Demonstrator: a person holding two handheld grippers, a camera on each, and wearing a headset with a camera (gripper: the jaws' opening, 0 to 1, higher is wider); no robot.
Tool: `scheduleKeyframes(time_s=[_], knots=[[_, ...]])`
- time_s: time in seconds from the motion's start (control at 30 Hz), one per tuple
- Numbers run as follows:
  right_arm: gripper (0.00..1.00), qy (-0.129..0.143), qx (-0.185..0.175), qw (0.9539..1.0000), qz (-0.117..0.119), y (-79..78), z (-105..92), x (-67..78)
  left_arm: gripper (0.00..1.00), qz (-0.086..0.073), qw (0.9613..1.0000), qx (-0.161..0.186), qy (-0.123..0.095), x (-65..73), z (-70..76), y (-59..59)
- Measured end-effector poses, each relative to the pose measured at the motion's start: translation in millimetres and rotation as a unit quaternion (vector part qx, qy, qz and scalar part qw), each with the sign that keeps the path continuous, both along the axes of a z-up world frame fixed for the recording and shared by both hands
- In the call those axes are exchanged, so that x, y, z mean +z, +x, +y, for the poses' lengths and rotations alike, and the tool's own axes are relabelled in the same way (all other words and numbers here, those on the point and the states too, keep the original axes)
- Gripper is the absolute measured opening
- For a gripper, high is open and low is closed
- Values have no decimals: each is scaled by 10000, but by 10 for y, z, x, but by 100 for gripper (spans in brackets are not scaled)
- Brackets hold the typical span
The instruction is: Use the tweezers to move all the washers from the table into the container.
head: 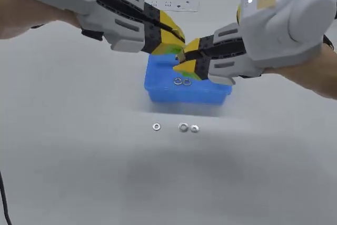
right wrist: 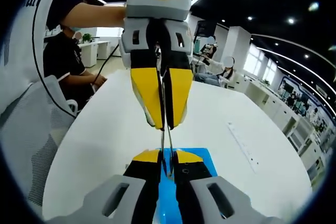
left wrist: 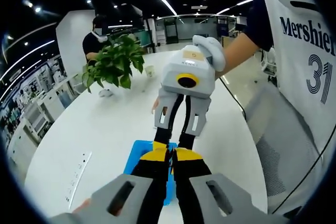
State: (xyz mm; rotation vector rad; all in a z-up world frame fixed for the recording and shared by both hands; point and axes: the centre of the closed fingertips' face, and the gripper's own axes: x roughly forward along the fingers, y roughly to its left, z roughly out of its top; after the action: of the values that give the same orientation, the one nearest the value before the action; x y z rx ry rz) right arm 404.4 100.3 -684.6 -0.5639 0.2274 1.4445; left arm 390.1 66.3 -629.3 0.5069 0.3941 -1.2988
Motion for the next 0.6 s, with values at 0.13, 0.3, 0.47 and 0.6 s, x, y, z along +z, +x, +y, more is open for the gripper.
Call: scheduleKeyframes(time_s=[0.13, 0.3, 0.47, 0.6], knots=[[10, 23, -53, 10000, 24, 125, 42, -72, 6, 16, 10000, 77, 31, -75, 31, 148], [10, 24, -30, 9999, 148, 263, 99, -258, 6, 170, 9996, 159, 154, -285, 82, 321], [10, -113, -51, 9993, 346, 356, 100, -521, 6, 379, 9987, 206, 273, -531, 93, 438], [10, -184, -173, 9983, 526, 444, 79, -682, 6, 515, 9979, 280, 285, -676, 79, 532]])
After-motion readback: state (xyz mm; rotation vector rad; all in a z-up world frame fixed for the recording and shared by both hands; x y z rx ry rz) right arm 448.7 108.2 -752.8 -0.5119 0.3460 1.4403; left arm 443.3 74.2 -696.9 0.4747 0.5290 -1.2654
